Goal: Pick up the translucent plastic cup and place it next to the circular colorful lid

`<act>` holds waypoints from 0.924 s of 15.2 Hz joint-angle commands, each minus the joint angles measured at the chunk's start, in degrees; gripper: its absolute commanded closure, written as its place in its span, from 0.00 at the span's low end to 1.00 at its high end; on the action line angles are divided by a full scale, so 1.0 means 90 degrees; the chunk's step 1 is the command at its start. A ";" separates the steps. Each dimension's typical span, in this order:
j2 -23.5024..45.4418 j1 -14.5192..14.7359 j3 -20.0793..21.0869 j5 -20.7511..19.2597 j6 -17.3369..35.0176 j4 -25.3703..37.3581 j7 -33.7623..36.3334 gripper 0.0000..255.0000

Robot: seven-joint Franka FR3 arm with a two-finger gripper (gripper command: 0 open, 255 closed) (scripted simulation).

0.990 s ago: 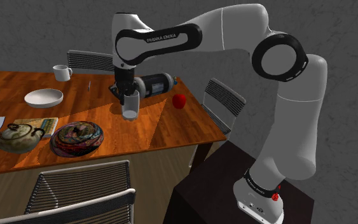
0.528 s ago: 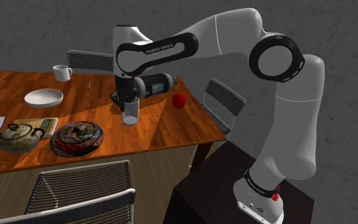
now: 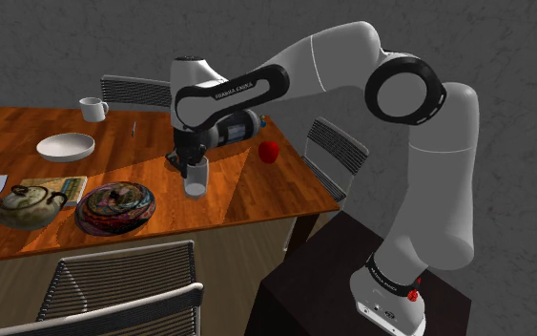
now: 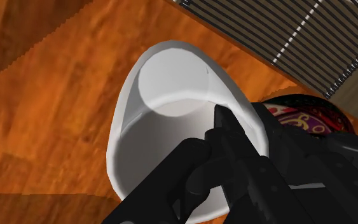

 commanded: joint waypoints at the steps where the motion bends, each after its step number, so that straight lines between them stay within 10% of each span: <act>1: 0.0077 0.0009 0.0000 -0.0005 0.0150 -0.0066 0.0010 1.00; 14: 0.0678 0.0024 -0.0019 -0.0034 0.1002 -0.0317 0.0011 1.00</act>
